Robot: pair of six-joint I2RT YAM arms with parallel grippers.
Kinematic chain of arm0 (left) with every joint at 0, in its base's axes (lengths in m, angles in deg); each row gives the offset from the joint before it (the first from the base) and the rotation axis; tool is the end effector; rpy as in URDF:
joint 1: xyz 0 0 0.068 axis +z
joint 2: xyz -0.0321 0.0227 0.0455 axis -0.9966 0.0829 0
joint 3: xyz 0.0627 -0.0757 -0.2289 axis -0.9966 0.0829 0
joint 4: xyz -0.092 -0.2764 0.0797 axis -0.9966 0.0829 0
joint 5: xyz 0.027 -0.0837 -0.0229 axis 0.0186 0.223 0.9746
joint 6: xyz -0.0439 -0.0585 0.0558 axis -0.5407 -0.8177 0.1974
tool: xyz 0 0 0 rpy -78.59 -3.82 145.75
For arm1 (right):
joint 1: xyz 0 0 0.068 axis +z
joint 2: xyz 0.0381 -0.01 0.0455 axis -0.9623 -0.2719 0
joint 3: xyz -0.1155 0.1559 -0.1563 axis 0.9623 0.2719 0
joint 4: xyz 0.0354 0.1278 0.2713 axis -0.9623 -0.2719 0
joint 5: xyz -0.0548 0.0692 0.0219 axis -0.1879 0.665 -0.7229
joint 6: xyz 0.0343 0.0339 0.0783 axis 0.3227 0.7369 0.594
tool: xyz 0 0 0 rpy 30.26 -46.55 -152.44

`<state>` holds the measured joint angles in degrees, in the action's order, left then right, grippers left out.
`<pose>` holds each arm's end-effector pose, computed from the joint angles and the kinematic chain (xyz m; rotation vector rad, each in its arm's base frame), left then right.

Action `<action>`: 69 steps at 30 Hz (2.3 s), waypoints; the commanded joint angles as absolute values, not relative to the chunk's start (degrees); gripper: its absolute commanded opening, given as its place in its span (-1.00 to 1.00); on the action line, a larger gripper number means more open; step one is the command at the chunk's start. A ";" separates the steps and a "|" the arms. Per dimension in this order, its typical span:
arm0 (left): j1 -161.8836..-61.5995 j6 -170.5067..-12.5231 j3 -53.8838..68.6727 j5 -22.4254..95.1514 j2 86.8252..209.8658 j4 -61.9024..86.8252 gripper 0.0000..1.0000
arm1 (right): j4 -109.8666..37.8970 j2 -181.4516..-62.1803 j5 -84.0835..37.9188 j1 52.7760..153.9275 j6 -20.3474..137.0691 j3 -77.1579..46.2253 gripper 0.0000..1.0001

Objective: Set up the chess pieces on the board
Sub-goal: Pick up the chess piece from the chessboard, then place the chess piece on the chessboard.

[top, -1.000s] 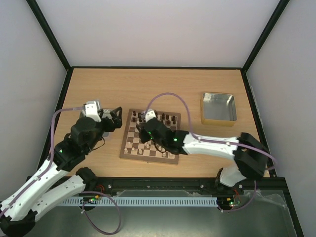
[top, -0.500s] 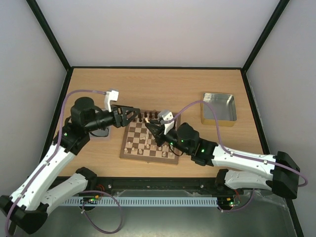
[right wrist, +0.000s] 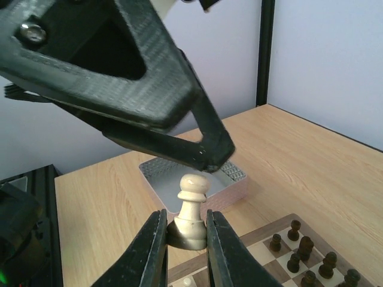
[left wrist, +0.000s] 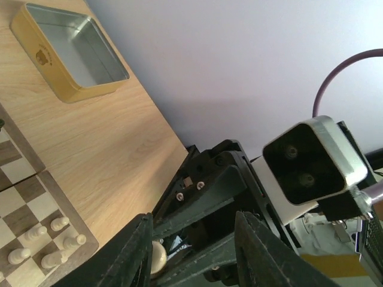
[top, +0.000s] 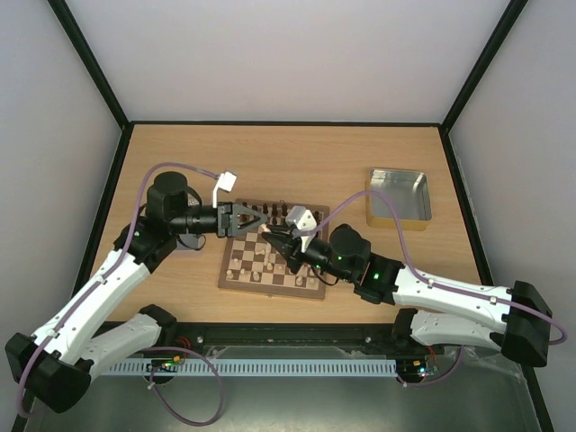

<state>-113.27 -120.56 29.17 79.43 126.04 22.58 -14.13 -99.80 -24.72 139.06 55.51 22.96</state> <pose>0.2257 -0.1931 0.3279 0.5302 1.9246 -1.6024 0.1377 0.3137 0.2658 -0.9231 1.3993 1.0084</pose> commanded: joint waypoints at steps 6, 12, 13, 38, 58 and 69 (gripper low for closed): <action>-112.23 -118.62 29.87 80.19 127.28 26.52 0.05 | -15.11 -98.66 -22.43 139.02 53.88 20.88 -0.70; -112.22 -116.51 30.60 81.81 125.36 26.22 -0.06 | -14.97 -98.87 -23.23 139.02 54.07 21.06 -0.70; -112.21 -115.71 30.56 82.21 125.26 26.78 -0.10 | -14.84 -98.96 -23.06 139.02 54.09 20.99 -0.69; -112.33 -107.35 31.06 72.68 122.56 33.02 -0.95 | -18.94 -102.05 -29.11 139.02 60.79 20.40 0.25; -136.68 -111.54 38.39 11.72 135.58 38.55 -0.95 | -24.91 -101.60 -56.04 133.85 87.56 27.17 0.49; -138.42 -113.51 39.61 13.60 145.48 35.83 -0.93 | -24.69 -103.83 -54.45 133.64 90.13 26.98 0.49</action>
<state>-138.10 -112.47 38.83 14.54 143.31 37.07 -23.62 -103.30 -52.98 133.84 88.23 28.07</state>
